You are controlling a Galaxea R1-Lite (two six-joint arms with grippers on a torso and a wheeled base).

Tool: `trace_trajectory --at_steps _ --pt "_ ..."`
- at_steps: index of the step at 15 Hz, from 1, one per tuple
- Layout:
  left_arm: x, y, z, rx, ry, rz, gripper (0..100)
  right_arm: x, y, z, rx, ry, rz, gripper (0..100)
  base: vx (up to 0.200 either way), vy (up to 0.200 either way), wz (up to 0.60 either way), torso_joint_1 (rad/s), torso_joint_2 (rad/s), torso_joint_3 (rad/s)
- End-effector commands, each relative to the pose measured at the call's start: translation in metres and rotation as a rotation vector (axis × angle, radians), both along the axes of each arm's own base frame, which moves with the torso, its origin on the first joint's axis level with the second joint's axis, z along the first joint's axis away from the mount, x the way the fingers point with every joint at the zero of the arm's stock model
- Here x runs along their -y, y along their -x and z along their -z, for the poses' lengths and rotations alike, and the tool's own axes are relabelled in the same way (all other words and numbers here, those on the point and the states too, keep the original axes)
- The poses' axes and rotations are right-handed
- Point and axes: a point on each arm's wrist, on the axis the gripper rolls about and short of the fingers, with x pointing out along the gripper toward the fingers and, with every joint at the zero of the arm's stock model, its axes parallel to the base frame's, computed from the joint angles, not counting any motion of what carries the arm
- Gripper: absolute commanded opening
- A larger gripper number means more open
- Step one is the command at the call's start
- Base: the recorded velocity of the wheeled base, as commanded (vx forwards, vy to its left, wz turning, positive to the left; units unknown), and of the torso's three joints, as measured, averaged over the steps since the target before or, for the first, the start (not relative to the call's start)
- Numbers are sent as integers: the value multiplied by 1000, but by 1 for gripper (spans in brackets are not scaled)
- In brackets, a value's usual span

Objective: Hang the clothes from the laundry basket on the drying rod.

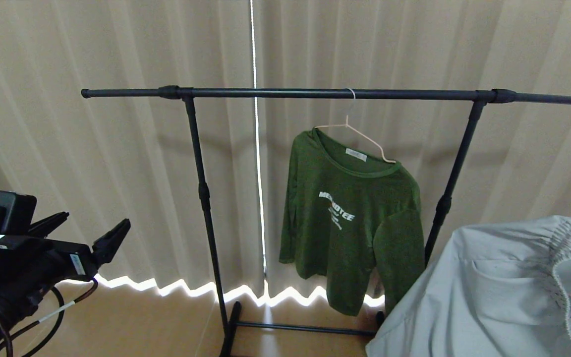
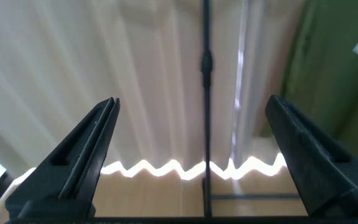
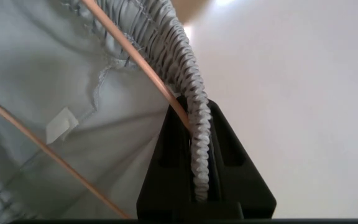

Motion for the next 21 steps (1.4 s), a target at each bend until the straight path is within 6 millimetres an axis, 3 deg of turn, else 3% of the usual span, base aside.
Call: trace_trajectory --at_steps 1,10,21 --pt "5 0 0 2 -2 25 100 -1 5 -2 23 9 11 0 0 0 0 0 0 0" --pt "7 2 5 2 -2 39 100 -2 4 -2 22 5 -30 0 0 0 0 0 0 0" --pt "11 9 12 -32 -4 63 100 -2 4 -1 20 5 -35 0 182 0 0 1 1 3"
